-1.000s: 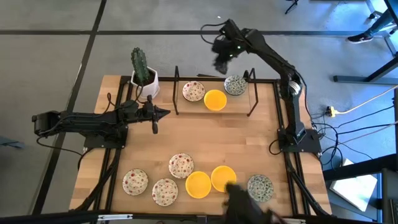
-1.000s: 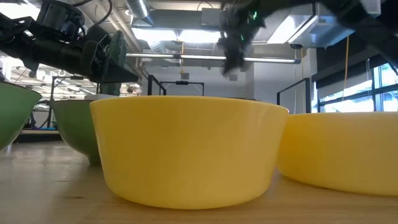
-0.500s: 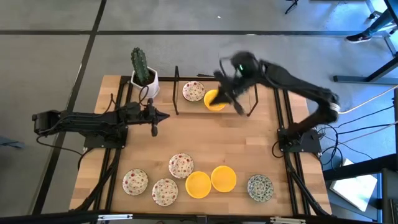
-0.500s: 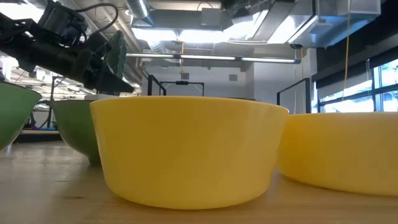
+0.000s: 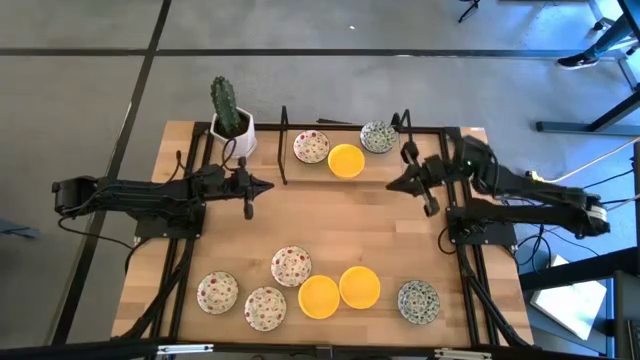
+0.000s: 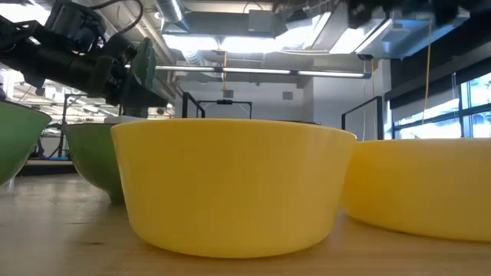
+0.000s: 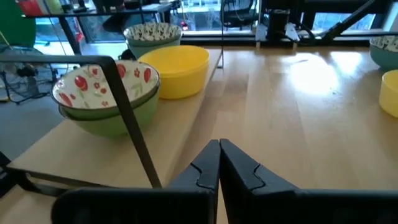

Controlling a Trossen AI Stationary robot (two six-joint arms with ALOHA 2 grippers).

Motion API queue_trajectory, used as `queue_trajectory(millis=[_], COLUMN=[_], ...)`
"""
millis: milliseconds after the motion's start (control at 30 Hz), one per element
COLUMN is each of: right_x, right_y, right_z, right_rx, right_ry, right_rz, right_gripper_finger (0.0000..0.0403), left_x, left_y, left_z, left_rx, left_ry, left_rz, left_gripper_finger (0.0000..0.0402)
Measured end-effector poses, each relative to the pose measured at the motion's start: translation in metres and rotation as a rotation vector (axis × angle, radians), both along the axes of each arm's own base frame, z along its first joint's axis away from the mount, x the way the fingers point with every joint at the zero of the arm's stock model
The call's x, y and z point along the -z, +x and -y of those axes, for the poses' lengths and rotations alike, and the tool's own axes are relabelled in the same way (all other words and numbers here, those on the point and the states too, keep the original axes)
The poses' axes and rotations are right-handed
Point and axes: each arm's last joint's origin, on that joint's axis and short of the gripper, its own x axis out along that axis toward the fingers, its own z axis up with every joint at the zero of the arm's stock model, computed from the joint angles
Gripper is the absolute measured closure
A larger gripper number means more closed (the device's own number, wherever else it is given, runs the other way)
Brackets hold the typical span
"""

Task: Pick & Place Mini bowls
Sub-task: Stack the red green bowl on top of the red green bowl on the shelf

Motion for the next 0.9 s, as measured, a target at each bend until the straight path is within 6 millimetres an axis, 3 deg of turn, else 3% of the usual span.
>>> queue_trajectory(millis=[133,300,467,667,900], right_x=[0.036,0.062,0.066,0.067,0.066], right_y=[-0.006,-0.006,-0.006,-0.008,-0.009], right_z=[0.001,0.002,0.001,-0.003,-0.004], right_rx=[0.101,0.157,0.134,-0.022,-0.049], right_ry=[-0.002,0.017,0.033,0.018,0.005], right_rz=[0.053,0.04,0.031,0.013,0.022], right_gripper_finger=[0.0394,0.0394,0.0394,0.0393,0.0393], left_x=[-0.009,-0.017,-0.025,-0.032,-0.056], left_y=[0.002,0.002,0.003,0.003,0.014], left_z=[0.0,0.0,0.002,0.005,0.013], left_rx=[-0.013,-0.013,0.069,0.162,0.229], left_ry=[-0.043,-0.103,-0.231,-0.278,-0.261], left_rz=[0.106,0.216,0.31,0.387,0.39], left_gripper_finger=[0.0399,0.0394,0.0398,0.0398,0.0399])
